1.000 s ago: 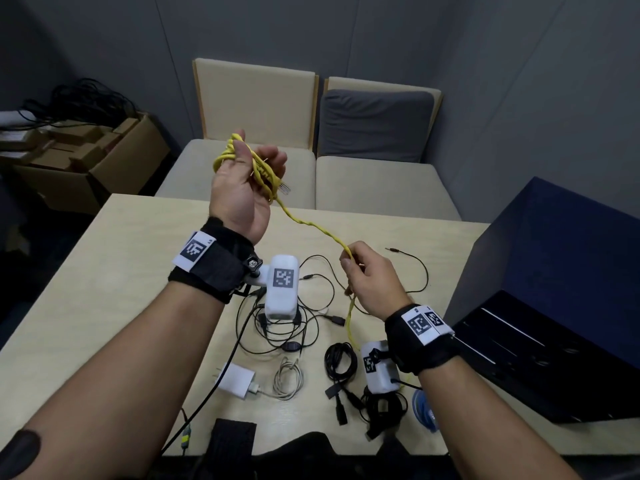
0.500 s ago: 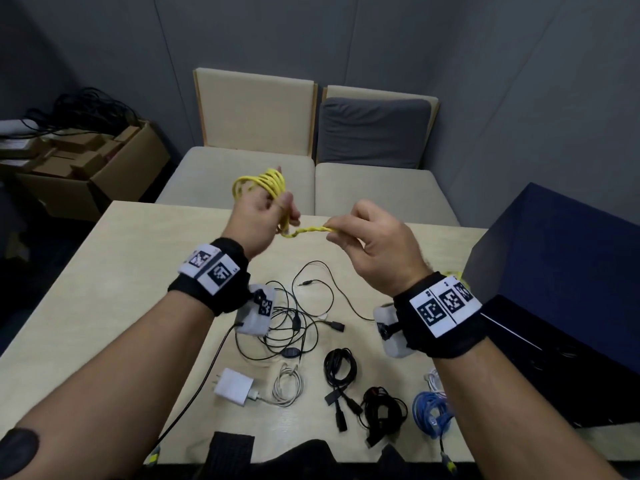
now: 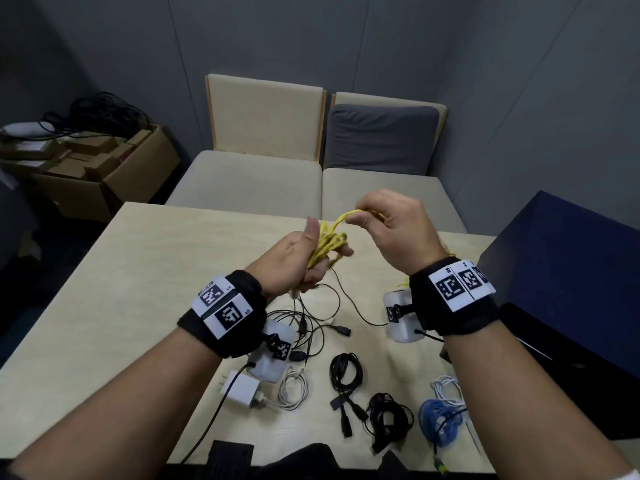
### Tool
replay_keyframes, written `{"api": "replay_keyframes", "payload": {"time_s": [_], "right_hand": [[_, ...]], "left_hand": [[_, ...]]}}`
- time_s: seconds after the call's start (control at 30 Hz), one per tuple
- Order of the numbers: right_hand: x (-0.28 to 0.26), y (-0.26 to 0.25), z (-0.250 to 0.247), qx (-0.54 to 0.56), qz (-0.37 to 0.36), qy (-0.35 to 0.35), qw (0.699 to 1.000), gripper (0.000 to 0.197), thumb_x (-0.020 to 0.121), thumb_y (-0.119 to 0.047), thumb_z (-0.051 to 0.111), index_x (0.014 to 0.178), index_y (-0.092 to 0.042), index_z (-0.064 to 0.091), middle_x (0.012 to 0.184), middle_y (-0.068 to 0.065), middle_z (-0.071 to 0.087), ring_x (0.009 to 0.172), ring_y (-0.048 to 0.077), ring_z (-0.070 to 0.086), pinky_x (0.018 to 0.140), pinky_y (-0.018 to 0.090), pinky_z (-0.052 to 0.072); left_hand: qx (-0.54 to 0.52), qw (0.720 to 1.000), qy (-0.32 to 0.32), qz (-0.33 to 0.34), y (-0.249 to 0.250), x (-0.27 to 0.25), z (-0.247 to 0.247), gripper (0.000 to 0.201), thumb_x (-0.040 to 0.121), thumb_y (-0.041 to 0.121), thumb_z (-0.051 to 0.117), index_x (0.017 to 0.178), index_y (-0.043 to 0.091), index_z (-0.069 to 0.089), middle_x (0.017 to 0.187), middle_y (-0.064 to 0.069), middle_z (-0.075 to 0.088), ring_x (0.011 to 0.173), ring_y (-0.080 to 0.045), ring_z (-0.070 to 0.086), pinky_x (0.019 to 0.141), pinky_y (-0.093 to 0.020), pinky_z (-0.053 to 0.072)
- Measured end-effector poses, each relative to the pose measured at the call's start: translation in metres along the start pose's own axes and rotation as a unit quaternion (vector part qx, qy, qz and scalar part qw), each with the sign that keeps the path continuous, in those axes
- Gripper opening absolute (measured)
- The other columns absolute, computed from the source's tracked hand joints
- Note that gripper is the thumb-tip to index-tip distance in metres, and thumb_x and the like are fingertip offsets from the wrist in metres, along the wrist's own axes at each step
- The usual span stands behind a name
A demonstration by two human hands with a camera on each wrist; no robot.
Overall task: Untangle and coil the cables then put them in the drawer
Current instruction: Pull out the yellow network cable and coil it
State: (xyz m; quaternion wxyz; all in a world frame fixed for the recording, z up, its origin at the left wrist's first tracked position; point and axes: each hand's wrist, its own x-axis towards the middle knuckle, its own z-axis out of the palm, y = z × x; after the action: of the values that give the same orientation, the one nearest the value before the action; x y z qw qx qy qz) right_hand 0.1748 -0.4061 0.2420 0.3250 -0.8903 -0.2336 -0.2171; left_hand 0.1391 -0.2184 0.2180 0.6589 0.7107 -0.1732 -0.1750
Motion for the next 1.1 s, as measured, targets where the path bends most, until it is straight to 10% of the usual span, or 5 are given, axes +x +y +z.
{"api": "replay_keyframes", "payload": {"time_s": [0.23,0.43,0.57,0.8,1.1], "right_hand": [[-0.006,0.013,0.006,0.046,0.083,-0.063,0.993,0.042,0.086,-0.053,0.058,0.076,-0.012,0.063,0.055,-0.005,0.046,0.055,0.013,0.042,0.054,0.031,0.037],[-0.020,0.023,0.010,0.045,0.126,-0.070,0.989,0.043,0.090,-0.052,0.049,0.072,-0.014,0.058,0.058,0.001,0.052,0.059,0.017,0.048,0.056,0.028,0.035],[-0.025,0.022,0.016,0.084,0.143,-0.035,0.985,0.042,0.094,-0.047,0.050,0.071,-0.012,0.056,0.055,-0.007,0.042,0.054,0.008,0.038,0.053,0.025,0.031],[-0.051,0.023,0.032,0.150,0.200,-0.050,0.967,0.028,0.093,-0.026,0.057,0.070,-0.014,0.048,0.058,0.002,0.040,0.056,0.031,0.044,0.055,0.041,0.044],[-0.079,-0.002,0.064,0.246,0.242,-0.104,0.933,0.018,0.096,-0.009,0.051,0.084,-0.024,0.050,0.066,-0.004,0.048,0.051,0.016,0.054,0.055,0.036,0.051]], "left_hand": [[-0.230,0.971,-0.063,0.020,0.003,-0.004,0.005,0.042,0.095,0.035,0.036,0.100,0.001,0.060,0.042,0.007,0.031,0.031,-0.005,0.024,0.040,-0.020,0.020],[-0.384,0.914,-0.091,0.093,0.012,-0.004,-0.002,0.043,0.082,0.033,0.068,0.112,0.002,0.062,0.047,0.010,0.042,0.037,-0.001,0.038,0.049,-0.020,0.043],[-0.416,0.899,-0.070,0.114,0.021,0.004,-0.002,0.061,0.079,0.024,0.069,0.130,-0.001,0.045,0.056,0.009,0.043,0.046,-0.003,0.041,0.058,-0.021,0.046],[-0.457,0.876,-0.016,0.151,0.033,0.014,-0.029,0.068,0.073,0.020,0.078,0.129,0.007,0.043,0.068,0.006,0.051,0.058,-0.005,0.051,0.068,-0.021,0.049],[-0.402,0.881,0.196,0.157,0.025,0.026,-0.035,0.027,0.097,0.001,0.041,0.124,0.006,0.038,0.082,-0.003,0.069,0.057,-0.009,0.058,0.068,-0.026,0.053]]}}
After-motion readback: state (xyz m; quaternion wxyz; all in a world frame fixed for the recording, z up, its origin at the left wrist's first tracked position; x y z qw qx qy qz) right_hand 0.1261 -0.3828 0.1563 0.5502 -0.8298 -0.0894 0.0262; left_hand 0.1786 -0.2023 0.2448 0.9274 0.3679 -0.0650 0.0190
